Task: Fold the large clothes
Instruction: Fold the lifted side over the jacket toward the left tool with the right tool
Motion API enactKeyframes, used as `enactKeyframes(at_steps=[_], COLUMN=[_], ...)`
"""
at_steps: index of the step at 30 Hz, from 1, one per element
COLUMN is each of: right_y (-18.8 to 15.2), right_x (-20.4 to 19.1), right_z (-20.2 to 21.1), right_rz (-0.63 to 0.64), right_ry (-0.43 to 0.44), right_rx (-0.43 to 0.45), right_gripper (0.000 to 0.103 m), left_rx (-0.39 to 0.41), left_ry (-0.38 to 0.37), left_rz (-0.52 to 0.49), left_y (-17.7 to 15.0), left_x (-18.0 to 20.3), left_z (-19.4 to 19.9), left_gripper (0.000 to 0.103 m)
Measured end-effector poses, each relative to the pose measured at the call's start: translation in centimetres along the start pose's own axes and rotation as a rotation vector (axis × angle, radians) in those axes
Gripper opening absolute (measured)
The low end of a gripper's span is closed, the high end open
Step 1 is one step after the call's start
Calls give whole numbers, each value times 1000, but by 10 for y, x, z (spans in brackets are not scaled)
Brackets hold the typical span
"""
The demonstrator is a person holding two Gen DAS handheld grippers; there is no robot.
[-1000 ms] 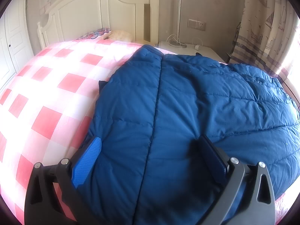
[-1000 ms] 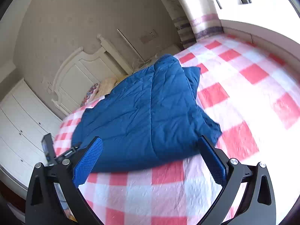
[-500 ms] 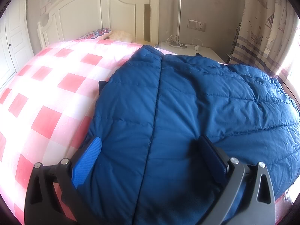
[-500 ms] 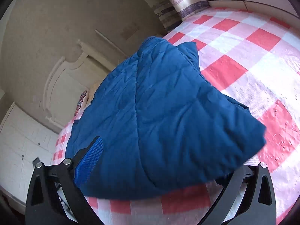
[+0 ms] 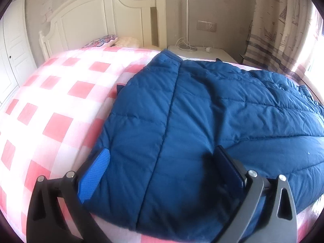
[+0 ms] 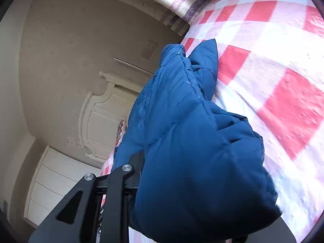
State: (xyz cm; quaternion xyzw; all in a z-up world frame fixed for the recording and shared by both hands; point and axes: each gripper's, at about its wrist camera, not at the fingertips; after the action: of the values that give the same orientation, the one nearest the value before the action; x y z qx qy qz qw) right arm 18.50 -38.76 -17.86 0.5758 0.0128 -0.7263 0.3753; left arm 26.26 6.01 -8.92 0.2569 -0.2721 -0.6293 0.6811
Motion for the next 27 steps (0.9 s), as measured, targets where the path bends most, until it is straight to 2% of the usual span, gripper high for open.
enactKeyframes(at_steps=[3, 5, 8, 11, 14, 16, 17, 18, 19, 22, 24, 27], right_y=[-5, 0, 11, 19, 19, 16, 16, 16, 16, 17, 18, 20], right_x=[9, 14, 15, 15, 12, 11, 10, 11, 12, 9, 7, 9], right_z=[33, 54, 81, 96, 98, 95, 93, 95, 95, 97, 99, 100], right_rz=[0, 9, 64, 96, 116, 121, 123, 123, 123, 160, 182, 184], right_ry=[17, 4, -36, -56, -66, -72, -74, -74, -74, -90, -98, -102], right_rx=[-3, 27, 88, 121, 119, 116, 113, 110, 105, 99, 98, 98], right_gripper=[32, 32, 32, 32, 32, 32, 32, 32, 32, 32, 32, 32], left_rx=[6, 49, 66, 64, 46, 22, 9, -39, -141, -142, -95, 34], left_ry=[-101, -111, -161, -116, -7, 40, 89, 144, 148, 63, 46, -21], left_rz=[-16, -69, -134, -210, -260, -276, -305, -348, -379, -311, -286, -256], left_y=[1, 12, 31, 51, 68, 76, 75, 70, 60, 59, 59, 45], left_x=[17, 43, 92, 155, 215, 239, 249, 256, 257, 238, 226, 205], left_z=[36, 58, 72, 55, 12, -19, -39, -64, -92, -94, -76, -15], left_gripper=[101, 101, 101, 101, 101, 101, 101, 101, 102, 101, 97, 97])
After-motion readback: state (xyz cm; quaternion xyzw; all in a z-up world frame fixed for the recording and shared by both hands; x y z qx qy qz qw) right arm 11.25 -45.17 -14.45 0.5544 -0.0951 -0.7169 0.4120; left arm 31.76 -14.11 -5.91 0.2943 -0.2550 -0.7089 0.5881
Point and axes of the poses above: each gripper's, at about its wrist camera, not at the fingertips, and z roughly against the way its jaws point, x to its right, y to its top, and after that the axes turned 7 degrees about z, right-handed
